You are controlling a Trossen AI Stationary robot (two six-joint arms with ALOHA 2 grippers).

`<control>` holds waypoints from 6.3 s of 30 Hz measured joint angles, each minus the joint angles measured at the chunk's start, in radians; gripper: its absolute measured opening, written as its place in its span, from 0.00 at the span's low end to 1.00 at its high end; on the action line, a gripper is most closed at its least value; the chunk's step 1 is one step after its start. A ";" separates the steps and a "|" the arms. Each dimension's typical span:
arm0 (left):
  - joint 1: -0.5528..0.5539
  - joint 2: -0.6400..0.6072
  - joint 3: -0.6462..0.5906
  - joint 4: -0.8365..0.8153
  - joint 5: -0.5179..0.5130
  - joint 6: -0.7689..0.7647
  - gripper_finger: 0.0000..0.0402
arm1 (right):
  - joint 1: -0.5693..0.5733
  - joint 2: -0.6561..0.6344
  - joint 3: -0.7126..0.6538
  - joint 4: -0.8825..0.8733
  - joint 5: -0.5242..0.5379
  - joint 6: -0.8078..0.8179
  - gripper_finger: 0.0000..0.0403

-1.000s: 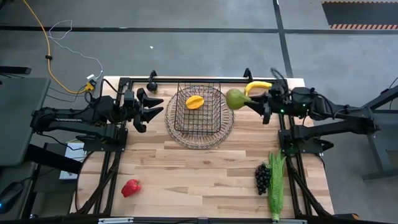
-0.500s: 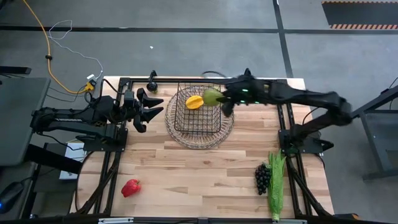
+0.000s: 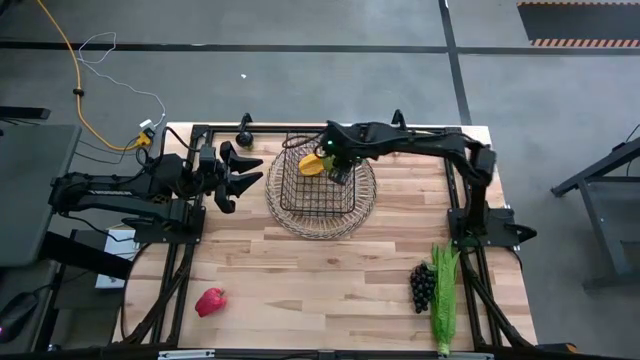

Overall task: Build produce basket
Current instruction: Put the pear into the wire basket, then put the grapes into the wire basket

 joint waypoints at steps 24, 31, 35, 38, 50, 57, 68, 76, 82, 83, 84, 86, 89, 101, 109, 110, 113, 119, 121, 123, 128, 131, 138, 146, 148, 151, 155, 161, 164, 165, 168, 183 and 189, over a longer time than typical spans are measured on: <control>0.000 0.000 0.000 0.000 0.000 0.008 0.45 | 0.002 0.137 0.105 -0.099 0.077 -0.077 0.53; 0.000 0.000 0.000 0.000 0.000 0.008 0.45 | 0.008 0.020 0.105 -0.119 0.072 -0.122 0.66; 0.000 0.000 0.000 0.000 -0.006 0.008 0.45 | 0.008 -0.065 0.105 -0.121 0.041 -0.096 0.66; 0.000 0.000 0.000 0.000 -0.006 0.008 0.45 | 0.011 -0.166 0.073 -0.119 -0.015 -0.046 0.66; 0.000 0.000 0.000 0.000 -0.007 0.008 0.45 | 0.201 -0.824 -0.546 0.359 -0.053 0.319 0.66; 0.000 0.000 0.000 0.000 -0.009 0.008 0.45 | 0.286 -1.051 -0.756 0.657 -0.001 0.383 0.66; 0.000 0.000 0.000 0.000 -0.008 0.008 0.45 | 0.289 -1.084 -0.777 0.727 0.024 0.323 0.66; 0.000 0.000 0.000 0.000 -0.008 0.008 0.45 | 0.289 -1.084 -0.777 0.726 0.020 0.332 0.66; 0.000 0.000 0.000 0.000 -0.008 0.008 0.45 | 0.290 -1.076 -0.745 0.487 -0.053 0.628 0.66; 0.000 0.000 0.000 0.000 -0.008 0.008 0.45 | 0.294 -1.073 -0.740 0.410 -0.097 0.691 0.66; 0.000 0.000 0.000 0.000 -0.008 0.008 0.45 | 0.303 -1.068 -0.740 0.339 -0.145 0.762 0.66; 0.000 0.000 0.000 0.000 -0.008 0.008 0.45 | 0.339 -1.053 -0.740 0.204 -0.248 0.913 0.66; 0.000 0.000 0.000 0.000 -0.008 0.007 0.45 | 0.439 -1.012 -0.741 0.010 -0.375 1.123 0.66; 0.000 0.000 0.000 0.000 -0.008 0.007 0.45 | 0.840 -0.728 -0.741 -0.190 -0.340 1.725 0.66; 0.000 0.000 0.000 0.000 -0.008 0.007 0.45 | 0.845 -0.554 -0.742 -0.108 -0.310 1.479 0.66; 0.000 0.000 0.000 0.000 -0.008 0.007 0.45 | 0.844 -0.538 -0.742 -0.107 -0.315 1.437 0.66; 0.000 0.000 0.000 0.000 -0.008 0.007 0.45 | 0.838 -0.492 -0.742 -0.110 -0.319 1.363 0.66; 0.000 0.000 0.000 0.000 -0.008 0.007 0.45 | 0.837 -0.401 -0.742 -0.088 -0.373 1.276 0.56; 0.000 0.000 0.000 0.000 -0.008 0.007 0.45 | 0.837 -0.367 -0.742 -0.075 -0.381 1.265 0.50; 0.000 0.000 0.000 0.000 -0.008 0.007 0.45 | 0.837 -0.338 -0.742 -0.064 -0.381 1.263 0.45; 0.000 0.000 0.000 0.000 -0.008 0.007 0.45 | 0.836 -0.280 -0.742 -0.035 -0.377 1.236 0.35; 0.000 0.000 0.000 0.000 -0.009 0.007 0.45 | 0.836 -0.255 -0.741 -0.035 -0.373 1.233 0.32; 0.000 0.000 0.000 0.000 -0.021 0.005 0.45 | 0.836 -0.244 -0.741 -0.038 -0.369 1.233 0.27; 0.000 0.000 0.000 0.000 -0.022 0.006 0.45 | 0.836 -0.244 -0.741 -0.045 -0.377 1.221 0.04; 0.000 0.000 0.000 0.000 -0.024 0.006 0.45 | 0.837 -0.245 -0.732 -0.056 -0.379 1.205 0.02; 0.000 0.000 0.000 0.000 -0.024 0.006 0.45 | 0.837 -0.246 -0.693 -0.106 -0.359 1.166 0.03; 0.000 0.000 0.000 0.000 -0.024 0.006 0.45 | 0.837 -0.246 -0.586 -0.229 -0.263 1.052 0.01; 0.000 0.000 0.000 0.000 -0.024 0.006 0.45 | 0.825 -0.262 -0.398 -0.274 -0.070 0.778 0.00; 0.000 0.000 0.000 0.000 -0.024 0.001 0.45 | 0.798 -0.292 -0.345 -0.216 -0.007 0.658 0.00; 0.000 0.000 0.000 0.000 -0.024 -0.007 0.45 | 0.785 -0.308 -0.334 -0.205 0.012 0.632 0.00; 0.000 0.000 0.000 0.000 -0.024 -0.019 0.45 | 0.744 -0.374 -0.318 -0.180 0.073 0.600 0.00; 0.000 0.000 0.000 0.001 -0.023 -0.019 0.45 | 0.532 -0.751 -0.315 0.248 0.156 0.353 0.00; 0.000 0.000 0.000 0.014 -0.022 -0.019 0.45 | 0.439 -0.760 -0.315 0.406 0.104 0.237 0.00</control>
